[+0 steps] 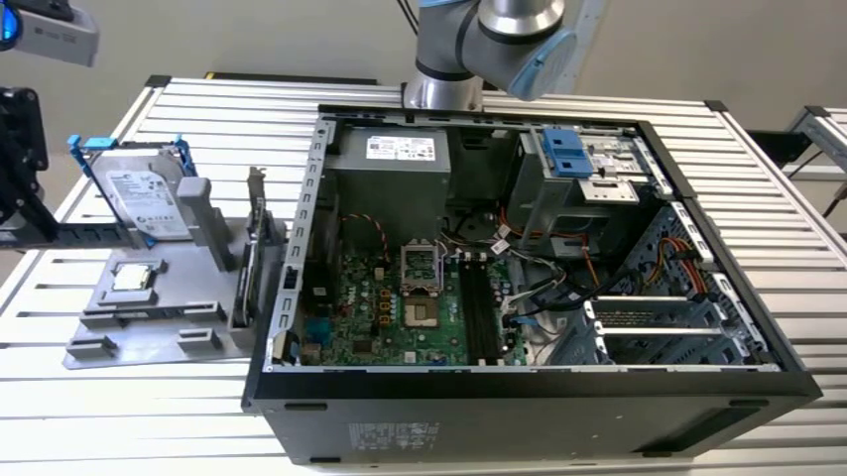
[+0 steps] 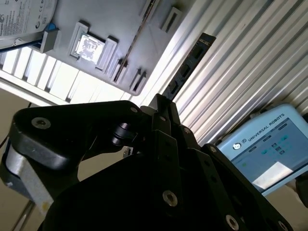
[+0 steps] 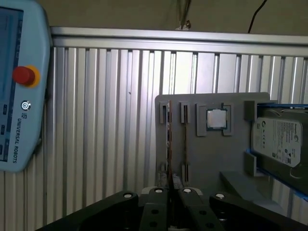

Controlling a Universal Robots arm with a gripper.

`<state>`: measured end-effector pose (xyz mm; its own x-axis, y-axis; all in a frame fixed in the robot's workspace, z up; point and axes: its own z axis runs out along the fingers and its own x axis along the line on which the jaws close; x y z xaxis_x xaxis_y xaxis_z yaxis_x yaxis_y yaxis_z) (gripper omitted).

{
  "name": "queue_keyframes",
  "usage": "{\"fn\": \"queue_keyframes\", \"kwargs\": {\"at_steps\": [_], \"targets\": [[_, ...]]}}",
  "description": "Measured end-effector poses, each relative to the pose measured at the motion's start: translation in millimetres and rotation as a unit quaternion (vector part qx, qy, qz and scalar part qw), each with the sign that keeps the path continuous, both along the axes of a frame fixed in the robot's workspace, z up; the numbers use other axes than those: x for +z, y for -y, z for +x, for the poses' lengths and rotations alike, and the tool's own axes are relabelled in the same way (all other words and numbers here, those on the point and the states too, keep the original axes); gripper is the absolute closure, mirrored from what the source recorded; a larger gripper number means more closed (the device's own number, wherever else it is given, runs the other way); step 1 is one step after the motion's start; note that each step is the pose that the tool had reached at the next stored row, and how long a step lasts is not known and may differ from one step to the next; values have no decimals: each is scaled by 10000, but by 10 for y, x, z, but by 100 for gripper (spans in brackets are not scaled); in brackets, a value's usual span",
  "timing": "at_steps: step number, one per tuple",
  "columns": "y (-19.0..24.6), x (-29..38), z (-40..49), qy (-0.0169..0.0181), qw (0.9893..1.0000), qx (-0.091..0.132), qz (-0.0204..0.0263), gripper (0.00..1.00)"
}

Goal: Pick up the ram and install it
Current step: 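Pick up the ram and move it above insertion slot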

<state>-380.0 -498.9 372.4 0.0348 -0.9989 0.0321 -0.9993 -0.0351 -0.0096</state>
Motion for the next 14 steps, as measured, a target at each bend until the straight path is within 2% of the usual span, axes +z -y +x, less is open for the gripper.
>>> {"fn": "queue_keyframes", "kwargs": {"at_steps": [14], "targets": [[0, 68, 0, 0, 10000, -12, 0, 100]]}}
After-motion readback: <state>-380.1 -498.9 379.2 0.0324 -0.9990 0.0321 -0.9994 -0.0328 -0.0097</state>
